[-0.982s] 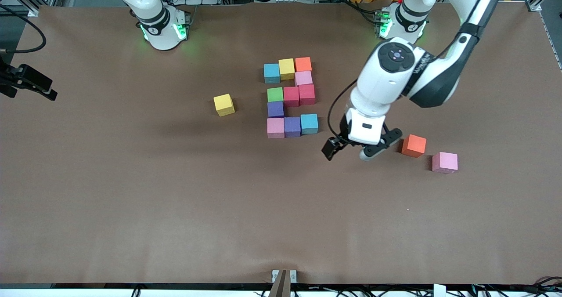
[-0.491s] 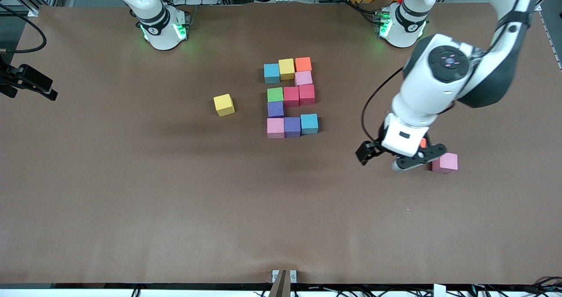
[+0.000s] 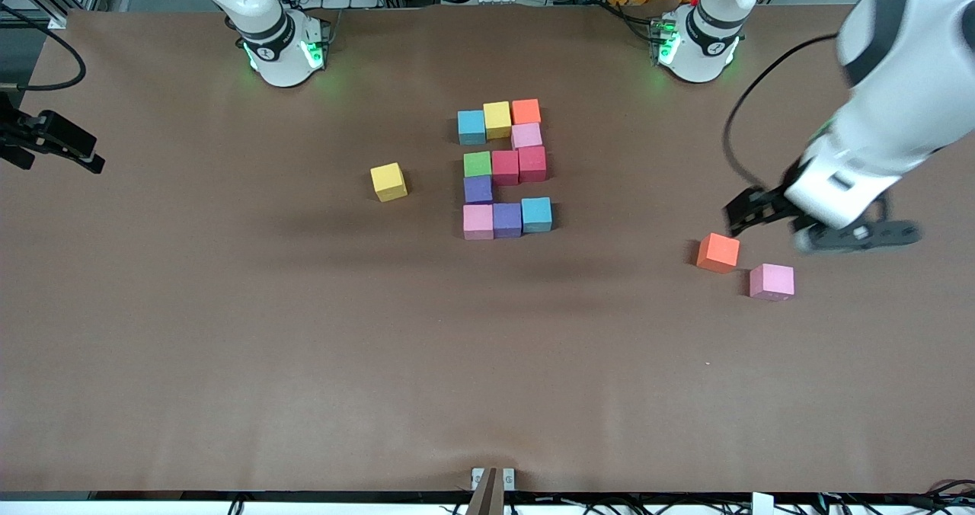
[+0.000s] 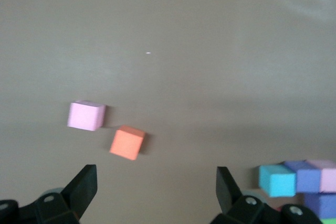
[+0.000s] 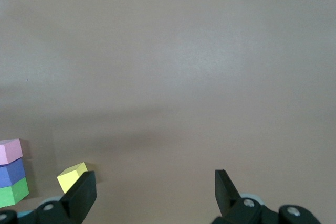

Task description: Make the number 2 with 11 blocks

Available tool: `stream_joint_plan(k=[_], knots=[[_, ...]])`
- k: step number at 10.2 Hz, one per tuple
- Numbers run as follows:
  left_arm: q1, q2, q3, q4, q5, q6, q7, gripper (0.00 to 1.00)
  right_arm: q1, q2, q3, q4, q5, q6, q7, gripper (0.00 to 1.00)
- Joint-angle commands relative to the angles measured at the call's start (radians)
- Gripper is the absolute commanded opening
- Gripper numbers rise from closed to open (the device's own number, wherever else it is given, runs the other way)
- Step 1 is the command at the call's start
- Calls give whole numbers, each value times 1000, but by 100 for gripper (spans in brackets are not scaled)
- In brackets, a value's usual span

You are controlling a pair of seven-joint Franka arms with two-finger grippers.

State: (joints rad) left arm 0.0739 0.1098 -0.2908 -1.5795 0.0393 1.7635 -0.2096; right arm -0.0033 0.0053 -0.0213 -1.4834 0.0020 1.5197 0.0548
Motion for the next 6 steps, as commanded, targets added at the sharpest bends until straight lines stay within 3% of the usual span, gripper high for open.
stream_joint_plan(k=[1, 3, 6], knots=[[-90, -50, 155, 18, -29, -120, 113, 100, -6, -1, 7, 5, -8, -15, 4, 100], [-179, -58, 316, 81, -79, -266, 160, 100, -4, 5, 7, -1, -8, -15, 5, 100], [-244, -131, 387, 79, -87, -309, 197, 100, -9, 28, 6, -1, -8, -3, 4, 100]])
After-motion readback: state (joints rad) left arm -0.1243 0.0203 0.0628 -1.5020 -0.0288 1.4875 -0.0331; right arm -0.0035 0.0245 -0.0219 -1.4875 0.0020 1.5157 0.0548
